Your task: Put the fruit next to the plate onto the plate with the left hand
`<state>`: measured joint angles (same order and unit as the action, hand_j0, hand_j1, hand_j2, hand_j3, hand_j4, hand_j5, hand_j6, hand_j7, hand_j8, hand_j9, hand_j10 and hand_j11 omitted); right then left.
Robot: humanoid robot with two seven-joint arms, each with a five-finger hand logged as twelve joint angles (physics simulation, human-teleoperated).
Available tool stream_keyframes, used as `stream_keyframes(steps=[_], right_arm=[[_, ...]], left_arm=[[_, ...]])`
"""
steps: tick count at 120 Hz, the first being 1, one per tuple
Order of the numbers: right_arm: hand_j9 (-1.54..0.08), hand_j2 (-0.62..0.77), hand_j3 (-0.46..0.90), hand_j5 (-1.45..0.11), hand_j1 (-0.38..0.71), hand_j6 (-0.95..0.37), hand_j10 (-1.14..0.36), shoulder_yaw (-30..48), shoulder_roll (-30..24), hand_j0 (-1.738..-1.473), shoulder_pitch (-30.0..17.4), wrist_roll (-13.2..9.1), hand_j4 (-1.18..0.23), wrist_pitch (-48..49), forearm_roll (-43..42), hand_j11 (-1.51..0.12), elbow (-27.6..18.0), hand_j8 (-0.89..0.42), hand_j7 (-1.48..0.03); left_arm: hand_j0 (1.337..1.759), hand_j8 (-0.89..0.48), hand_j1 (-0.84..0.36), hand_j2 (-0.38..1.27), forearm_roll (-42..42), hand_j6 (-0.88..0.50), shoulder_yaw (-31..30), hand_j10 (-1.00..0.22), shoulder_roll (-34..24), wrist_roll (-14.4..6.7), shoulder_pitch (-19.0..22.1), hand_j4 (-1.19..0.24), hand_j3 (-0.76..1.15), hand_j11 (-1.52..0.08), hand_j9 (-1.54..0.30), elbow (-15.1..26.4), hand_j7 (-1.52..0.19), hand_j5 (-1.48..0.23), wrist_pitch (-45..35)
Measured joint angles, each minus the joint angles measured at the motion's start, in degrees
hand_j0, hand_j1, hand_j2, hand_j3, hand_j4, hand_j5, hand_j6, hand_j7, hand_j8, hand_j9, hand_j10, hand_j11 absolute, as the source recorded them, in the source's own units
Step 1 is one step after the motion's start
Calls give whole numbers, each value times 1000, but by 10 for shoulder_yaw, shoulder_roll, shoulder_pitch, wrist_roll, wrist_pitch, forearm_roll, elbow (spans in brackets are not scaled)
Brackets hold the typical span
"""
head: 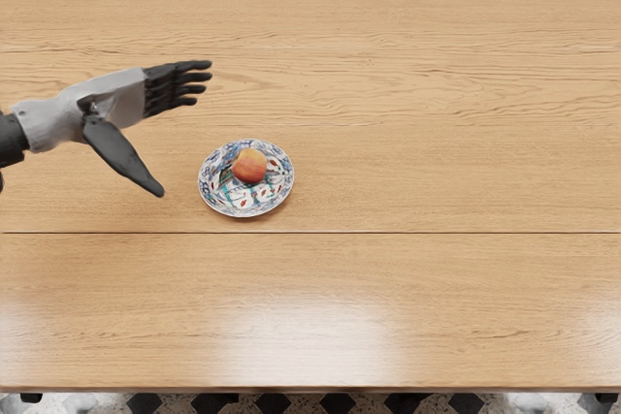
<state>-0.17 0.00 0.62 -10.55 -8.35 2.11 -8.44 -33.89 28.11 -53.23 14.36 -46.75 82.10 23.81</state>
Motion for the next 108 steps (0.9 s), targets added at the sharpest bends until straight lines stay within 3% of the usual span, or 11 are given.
stream_keyframes(steps=[8, 13, 20, 28, 51, 74, 90, 108], right_arm=[[0, 0, 0, 0, -349, -1, 0, 0, 0, -1658, 0, 0, 0, 0, 0, 0, 0, 0, 0], [0, 0, 0, 0, -349, -1, 0, 0, 0, -1658, 0, 0, 0, 0, 0, 0, 0, 0, 0], [0, 0, 0, 0, -349, -1, 0, 0, 0, -1658, 0, 0, 0, 0, 0, 0, 0, 0, 0], [0, 0, 0, 0, -349, -1, 0, 0, 0, -1658, 0, 0, 0, 0, 0, 0, 0, 0, 0], [0, 0, 0, 0, -349, -1, 0, 0, 0, -1658, 0, 0, 0, 0, 0, 0, 0, 0, 0], [0, 0, 0, 0, -349, -1, 0, 0, 0, -1658, 0, 0, 0, 0, 0, 0, 0, 0, 0], [0, 0, 0, 0, -349, -1, 0, 0, 0, -1658, 0, 0, 0, 0, 0, 0, 0, 0, 0], [0, 0, 0, 0, -349, -1, 0, 0, 0, -1658, 0, 0, 0, 0, 0, 0, 0, 0, 0]], left_arm=[[1658, -37, 310, 10, 2, -37, -1, -36, 4, 84, 28, -37, 0, -45, -45, -11, -45, -45, 3], [1658, -37, 310, 10, 11, -37, -1, -36, 6, 125, 44, -36, 0, -44, -44, -19, -45, -45, 5], [1658, -36, 311, 10, 21, -37, -1, -36, 6, 160, 58, -36, 0, -44, -44, -28, -44, -44, 6], [1658, -36, 311, 10, 30, -36, -1, -35, 14, 182, 76, -35, 0, -44, -44, -43, -44, -44, 6], [1658, -32, 315, 10, 72, -32, -1, -31, 49, 202, 115, -31, 0, -40, -40, -93, -40, -40, 7], [1658, -27, 319, 9, 88, -28, -2, -27, 73, 206, 154, -27, 0, -35, -35, -155, -35, -35, 7], [1658, -24, 323, 9, 94, -24, -1, -24, 72, 206, 158, -24, 0, -31, -31, -202, -31, -31, 7], [1658, -21, 326, 8, 105, -21, 4, -21, 53, 206, 183, -21, 0, -28, -28, -228, -28, -28, 7]])
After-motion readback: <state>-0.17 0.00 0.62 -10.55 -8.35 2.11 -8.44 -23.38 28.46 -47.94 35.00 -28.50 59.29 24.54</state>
